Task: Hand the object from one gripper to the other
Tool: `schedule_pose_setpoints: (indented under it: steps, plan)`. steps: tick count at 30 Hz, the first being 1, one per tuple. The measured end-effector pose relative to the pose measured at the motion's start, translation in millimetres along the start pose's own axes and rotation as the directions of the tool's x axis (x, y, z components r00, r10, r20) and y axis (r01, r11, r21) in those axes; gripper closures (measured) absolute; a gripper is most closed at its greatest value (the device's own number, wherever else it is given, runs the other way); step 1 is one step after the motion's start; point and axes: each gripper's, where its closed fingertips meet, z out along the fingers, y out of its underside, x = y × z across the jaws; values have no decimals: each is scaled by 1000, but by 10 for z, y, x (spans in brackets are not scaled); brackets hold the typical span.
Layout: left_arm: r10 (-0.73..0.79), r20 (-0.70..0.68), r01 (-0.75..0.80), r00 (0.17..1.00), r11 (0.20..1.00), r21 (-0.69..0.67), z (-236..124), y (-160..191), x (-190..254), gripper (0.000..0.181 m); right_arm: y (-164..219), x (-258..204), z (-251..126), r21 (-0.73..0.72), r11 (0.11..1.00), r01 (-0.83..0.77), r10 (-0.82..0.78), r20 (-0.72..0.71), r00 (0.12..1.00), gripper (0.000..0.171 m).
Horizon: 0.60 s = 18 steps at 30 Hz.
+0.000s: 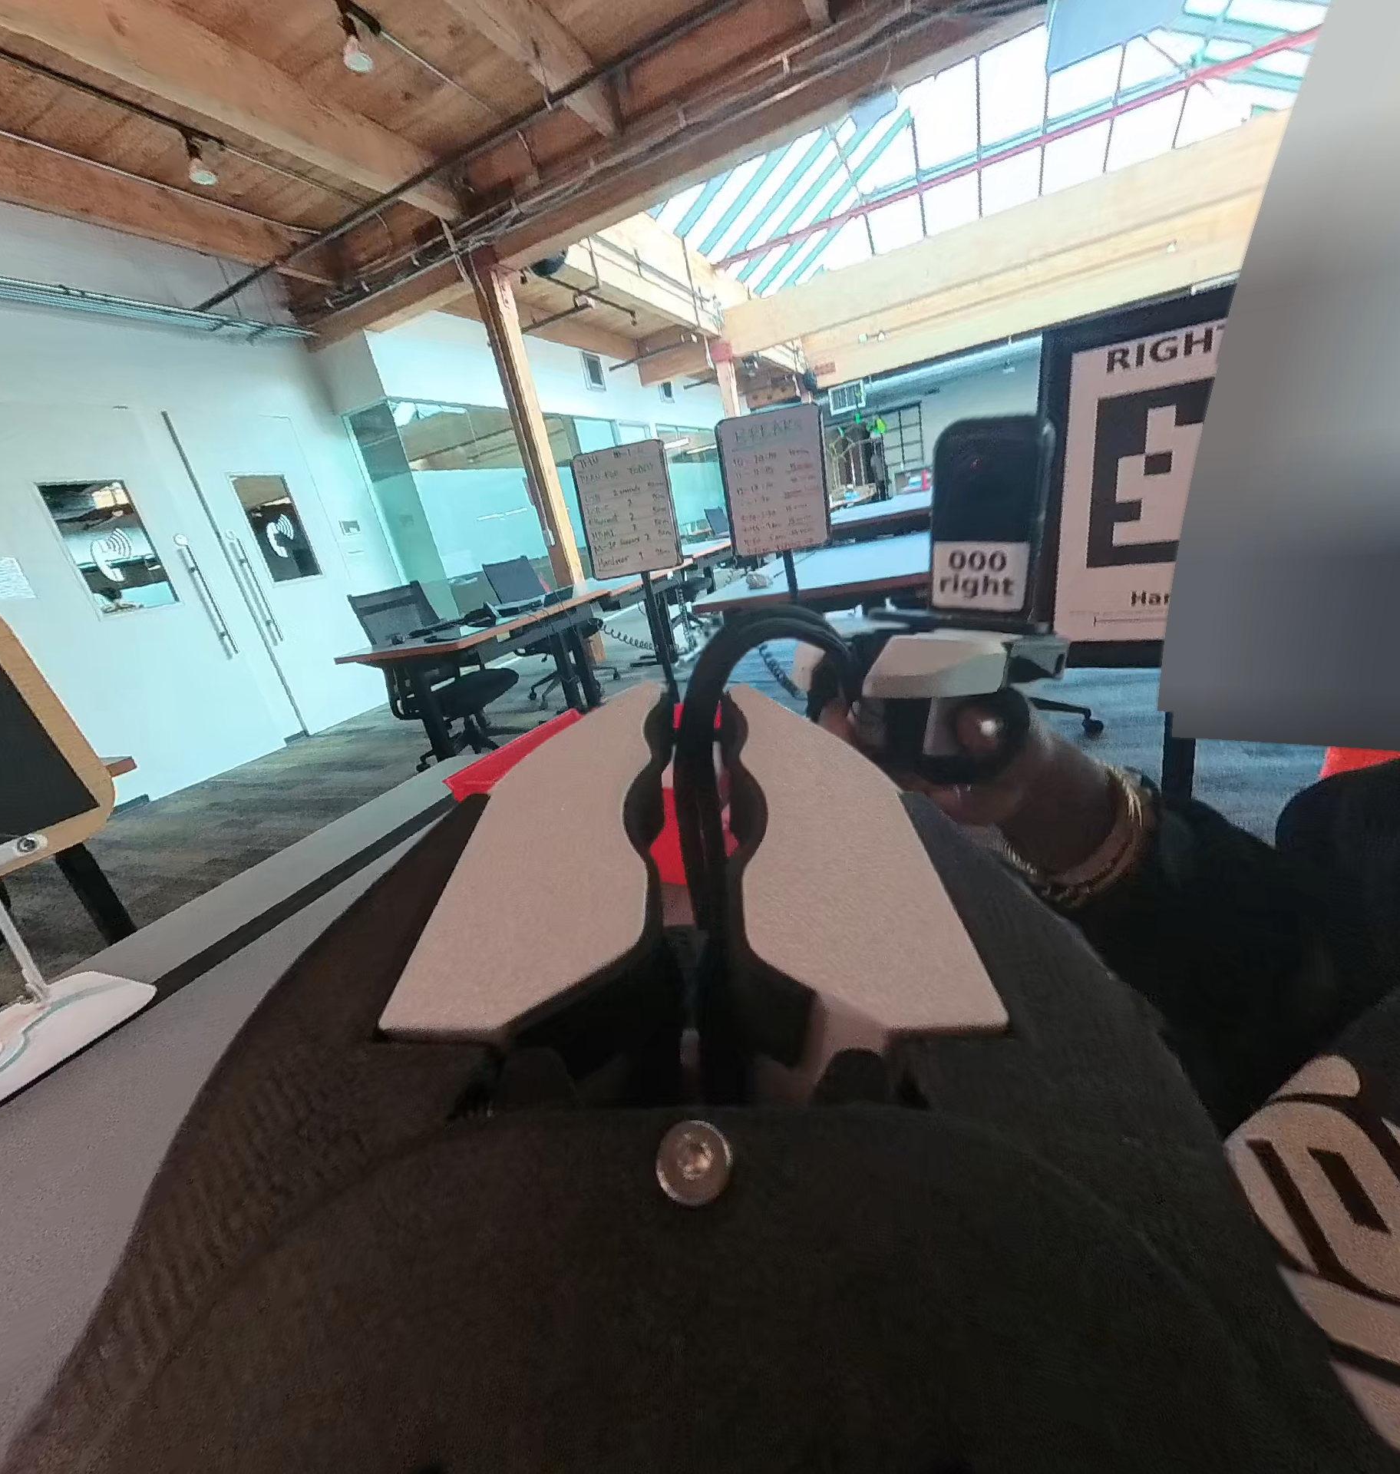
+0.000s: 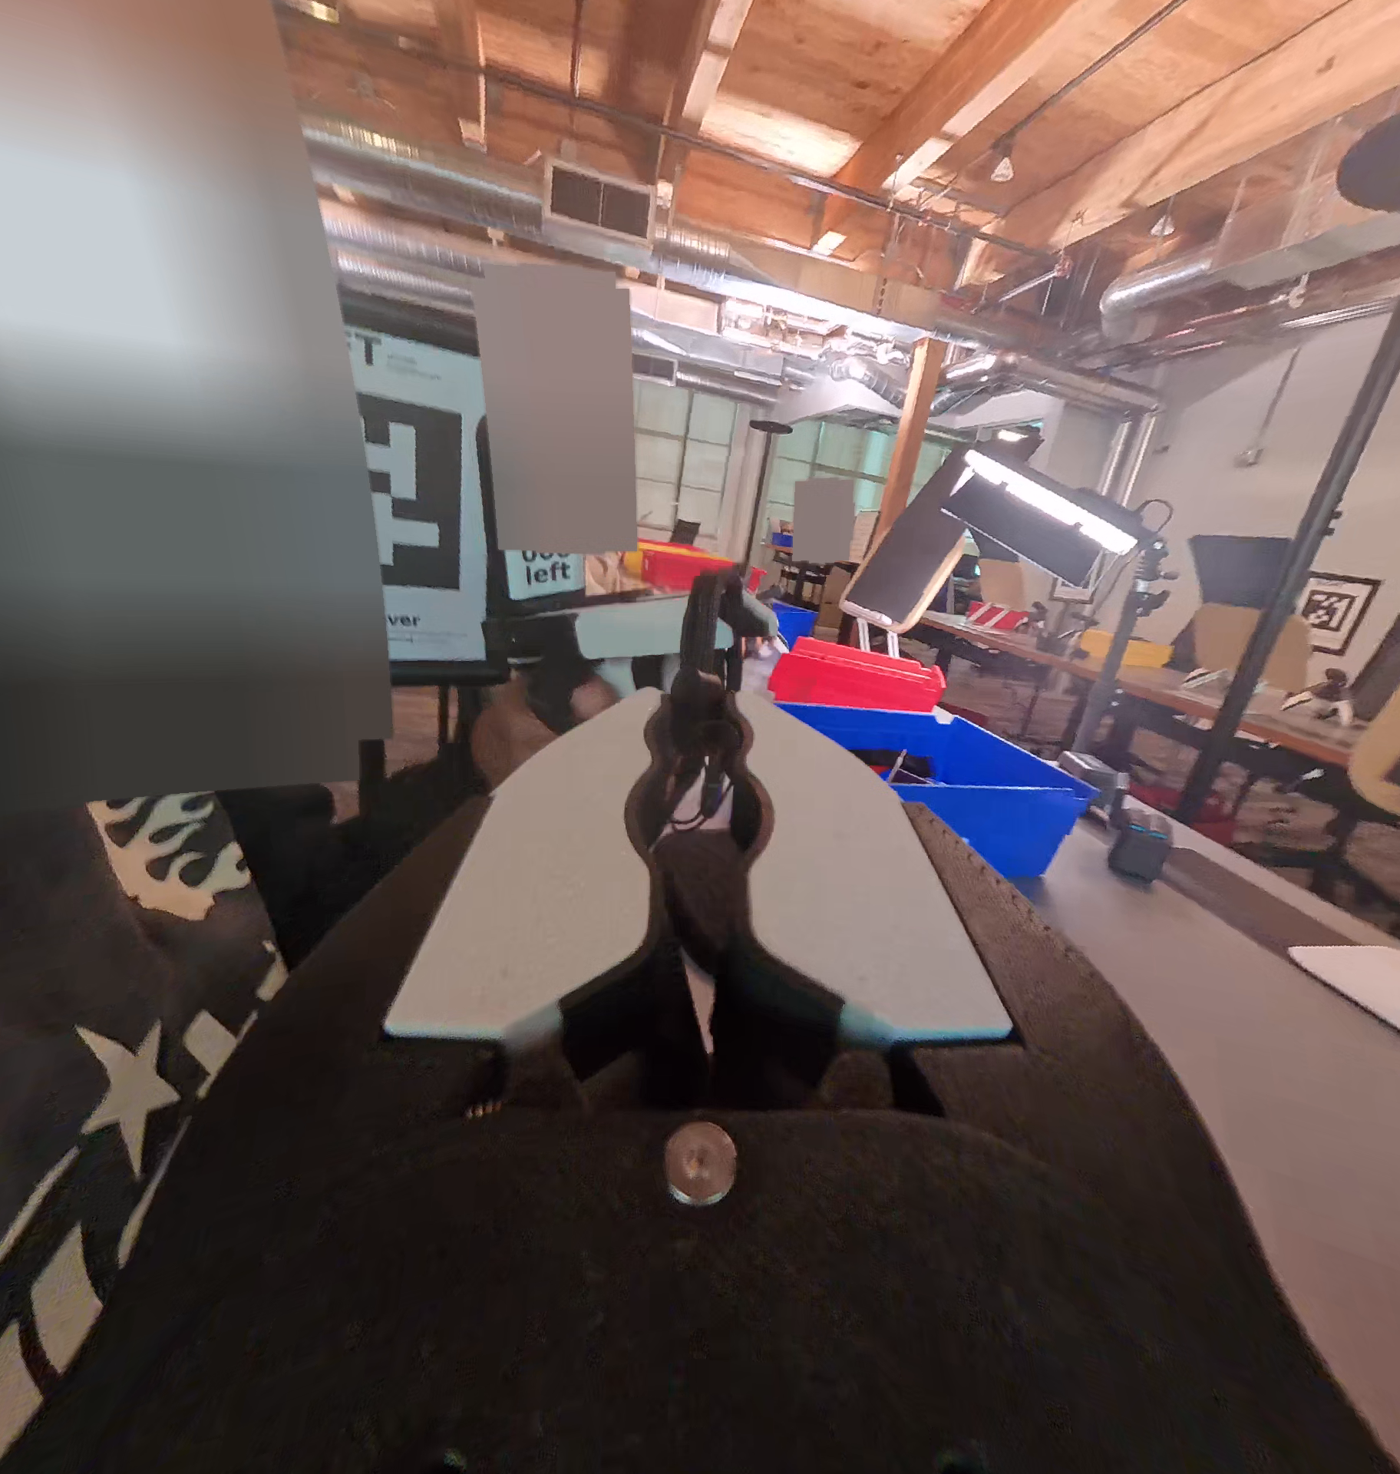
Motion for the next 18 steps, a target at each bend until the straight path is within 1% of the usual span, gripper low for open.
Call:
schedule_pose_setpoints:
  steps: [5,9,11,13,15,18]
  plan:
    - [20,-20,-21,1000,999,-37,-61,40,-24,165,19,34,-108,-105,984,145,-150,-37,988,159]
    - [88,-89,-104,992,977,-185,-130,282,-4,144,78,106,-181,-180,958,224,-237,-56,970,159]
    - [99,-107,-120,989,968,-220,-152,349,4,134,171,150,-218,-251,929,271,-292,-50,955,159]
    - [94,-163,-129,982,966,-222,-147,371,109,129,303,138,-249,-330,886,326,-345,1,939,159]
    - [101,-216,-152,971,960,-236,-113,423,231,128,438,55,-276,-386,827,410,-406,96,909,159]
    - [112,-267,-194,957,934,-302,-28,583,385,129,588,-42,-298,-452,753,479,-445,187,876,159]
